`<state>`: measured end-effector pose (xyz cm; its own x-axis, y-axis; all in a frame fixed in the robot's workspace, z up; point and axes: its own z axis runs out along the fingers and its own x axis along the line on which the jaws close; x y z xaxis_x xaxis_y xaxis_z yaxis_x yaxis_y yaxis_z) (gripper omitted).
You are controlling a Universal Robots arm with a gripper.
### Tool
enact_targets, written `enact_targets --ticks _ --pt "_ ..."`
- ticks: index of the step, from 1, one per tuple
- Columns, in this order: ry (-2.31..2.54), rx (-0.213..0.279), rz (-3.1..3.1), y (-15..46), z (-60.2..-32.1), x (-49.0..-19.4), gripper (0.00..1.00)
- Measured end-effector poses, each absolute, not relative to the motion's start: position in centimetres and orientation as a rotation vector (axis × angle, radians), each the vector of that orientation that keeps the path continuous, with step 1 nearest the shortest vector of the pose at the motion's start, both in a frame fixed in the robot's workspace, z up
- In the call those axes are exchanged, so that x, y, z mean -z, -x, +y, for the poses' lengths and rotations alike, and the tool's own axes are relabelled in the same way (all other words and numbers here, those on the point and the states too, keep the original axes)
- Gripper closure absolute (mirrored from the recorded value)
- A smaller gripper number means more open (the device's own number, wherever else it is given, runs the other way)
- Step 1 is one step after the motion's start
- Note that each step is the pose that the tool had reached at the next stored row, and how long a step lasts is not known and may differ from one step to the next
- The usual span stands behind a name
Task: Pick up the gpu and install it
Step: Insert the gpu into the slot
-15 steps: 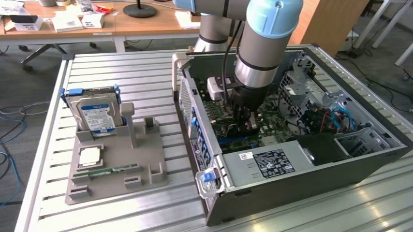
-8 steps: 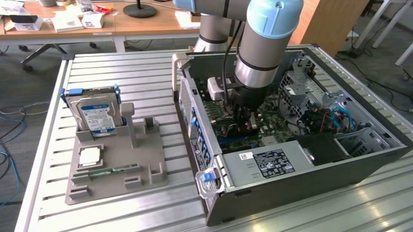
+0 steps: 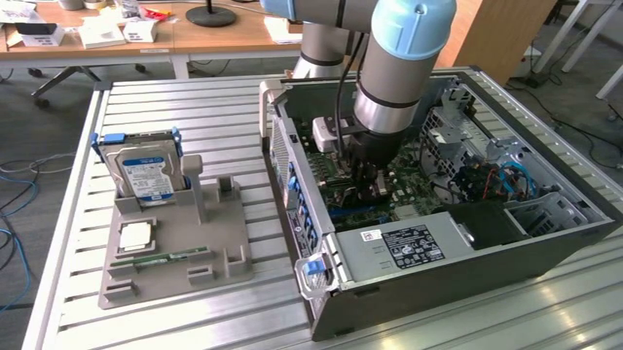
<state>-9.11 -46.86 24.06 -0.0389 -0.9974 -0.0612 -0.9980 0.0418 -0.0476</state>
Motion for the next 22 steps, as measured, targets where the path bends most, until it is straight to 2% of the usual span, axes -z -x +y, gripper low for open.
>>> enact_targets --ticks 22 --pt "2.123 -0.012 2.21 9.11 -46.86 -24.07 0.74"
